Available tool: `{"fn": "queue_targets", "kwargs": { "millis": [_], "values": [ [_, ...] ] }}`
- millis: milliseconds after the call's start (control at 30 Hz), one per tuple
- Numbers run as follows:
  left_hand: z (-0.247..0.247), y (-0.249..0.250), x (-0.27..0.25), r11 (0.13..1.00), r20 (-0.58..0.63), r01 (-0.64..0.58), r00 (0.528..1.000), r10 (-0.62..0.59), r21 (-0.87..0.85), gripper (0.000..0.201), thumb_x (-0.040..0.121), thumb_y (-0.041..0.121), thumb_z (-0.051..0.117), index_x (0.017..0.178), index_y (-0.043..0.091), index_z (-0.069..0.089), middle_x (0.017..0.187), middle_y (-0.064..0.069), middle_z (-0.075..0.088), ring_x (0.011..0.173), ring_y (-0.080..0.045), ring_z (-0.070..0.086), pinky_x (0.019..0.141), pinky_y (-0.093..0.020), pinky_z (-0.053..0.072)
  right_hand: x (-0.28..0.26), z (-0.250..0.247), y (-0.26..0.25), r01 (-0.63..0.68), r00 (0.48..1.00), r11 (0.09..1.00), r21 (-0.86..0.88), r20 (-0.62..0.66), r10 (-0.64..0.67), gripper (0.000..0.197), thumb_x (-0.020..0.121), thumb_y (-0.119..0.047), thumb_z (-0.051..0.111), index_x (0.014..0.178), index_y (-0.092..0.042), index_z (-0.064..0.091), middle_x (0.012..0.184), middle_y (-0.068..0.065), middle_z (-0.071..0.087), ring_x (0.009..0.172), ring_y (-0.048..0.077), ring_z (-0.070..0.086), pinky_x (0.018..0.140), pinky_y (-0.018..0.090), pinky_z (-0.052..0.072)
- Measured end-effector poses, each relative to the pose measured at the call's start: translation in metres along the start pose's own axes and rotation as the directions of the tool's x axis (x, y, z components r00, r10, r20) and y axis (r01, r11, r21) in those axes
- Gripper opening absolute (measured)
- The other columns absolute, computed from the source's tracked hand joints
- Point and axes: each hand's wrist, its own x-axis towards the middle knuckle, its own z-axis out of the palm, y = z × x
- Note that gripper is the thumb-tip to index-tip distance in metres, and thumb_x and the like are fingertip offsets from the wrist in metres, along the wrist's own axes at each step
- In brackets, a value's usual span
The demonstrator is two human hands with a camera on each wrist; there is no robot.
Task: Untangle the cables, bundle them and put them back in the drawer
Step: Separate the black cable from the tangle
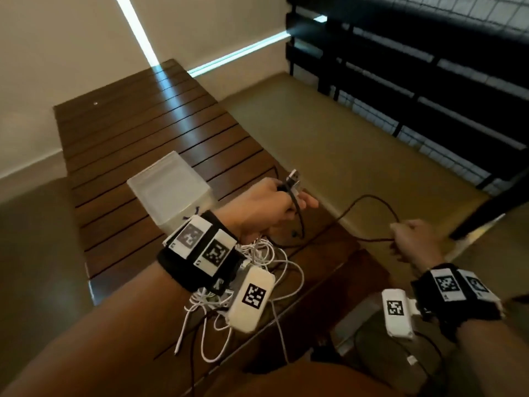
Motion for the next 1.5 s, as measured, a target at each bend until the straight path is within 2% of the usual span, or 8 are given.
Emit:
{"fn": "queue_targets", "kwargs": {
  "millis": [267,467,733,900,1033,1133,1267,1500],
  "values": [
    [0.060,0.015,0.046,0.815,0.135,-0.006,0.987,-0.089,0.580,0.024,0.095,0.018,0.048,0.100,0.005,0.068,0.079,-0.005,0.063,0.064,-0.016,0.054,0.052,-0.019,0.040,-0.012,-0.013,0.024,0.288,0.950,0.908,-0.303,0.213,-0.230,0.099,0.074,-0.016,0.080,0.149,-0.032,0.018,0.139,0.008,0.033,0.122,0.024,0.043,0.101,0.033,0.039],
    [0.074,0.023,0.064,0.733,0.151,0.026,0.973,-0.175,0.680,0.023,0.094,0.021,0.051,0.074,0.013,0.057,0.057,0.003,0.047,0.042,-0.010,0.038,0.035,-0.014,0.026,-0.011,0.003,-0.016,0.820,0.565,0.570,-0.054,0.246,-0.788,0.040,0.080,0.004,0.059,0.112,-0.017,0.070,0.094,-0.009,0.058,0.084,0.002,0.054,0.077,0.007,0.036],
    [0.042,0.034,0.058,0.992,0.174,-0.067,0.984,0.047,0.109,0.021,0.099,0.015,0.048,0.105,0.011,0.068,0.062,0.005,0.040,0.047,-0.006,0.032,0.042,-0.017,0.025,0.061,-0.067,0.086,0.155,0.963,0.669,-0.727,0.262,0.062,0.023,0.092,-0.031,0.060,0.100,-0.010,0.066,0.093,0.008,0.064,0.087,0.024,0.061,0.070,0.030,0.046],
    [0.065,0.030,0.063,0.967,0.214,-0.117,0.963,0.166,-0.226,0.028,0.103,0.024,0.040,0.098,0.009,0.064,0.063,0.003,0.040,0.052,-0.008,0.029,0.050,-0.023,0.022,0.033,-0.057,0.071,0.240,0.945,0.824,-0.514,0.317,-0.077,0.059,0.096,-0.041,0.052,0.147,-0.018,0.035,0.150,0.006,0.039,0.133,0.023,0.042,0.109,0.037,0.035],
    [0.092,0.027,0.073,0.926,0.151,-0.156,0.964,0.219,-0.344,0.031,0.104,0.026,0.037,0.088,0.010,0.058,0.056,0.005,0.034,0.052,-0.009,0.028,0.052,-0.024,0.026,-0.032,-0.031,0.004,0.246,0.744,0.922,0.300,0.551,-0.378,0.036,0.093,-0.046,0.049,0.119,-0.024,0.061,0.126,0.000,0.064,0.106,-0.003,0.061,0.094,0.013,0.044],
    [0.101,0.030,0.078,0.883,0.090,-0.181,0.966,0.242,-0.432,0.030,0.104,0.027,0.038,0.085,0.013,0.057,0.053,0.006,0.032,0.051,-0.009,0.028,0.050,-0.023,0.026,-0.045,-0.004,-0.009,0.410,0.591,0.868,0.281,0.642,-0.488,0.026,0.095,-0.035,0.054,0.109,-0.017,0.065,0.108,-0.002,0.070,0.102,0.006,0.064,0.095,0.022,0.046],
    [0.086,0.034,0.081,0.833,-0.005,-0.217,0.968,0.250,-0.510,0.031,0.104,0.027,0.036,0.081,0.015,0.053,0.050,0.007,0.029,0.047,-0.009,0.024,0.047,-0.023,0.023,-0.035,0.009,0.002,0.218,0.636,0.872,0.439,0.613,-0.468,0.027,0.099,-0.023,0.044,0.078,-0.008,0.052,0.051,-0.005,0.045,0.047,0.010,0.046,0.070,0.037,0.043],
    [0.024,0.022,0.084,0.899,-0.233,-0.273,0.952,0.201,-0.343,0.026,0.103,0.022,0.042,0.080,0.015,0.053,0.054,0.005,0.029,0.043,-0.008,0.025,0.039,-0.020,0.022,0.006,-0.011,0.058,-0.031,0.764,0.931,0.365,0.609,-0.213,0.034,0.101,-0.023,0.038,0.078,-0.004,0.054,0.048,-0.008,0.026,0.039,0.006,0.023,0.044,0.022,0.029]
  ]
}}
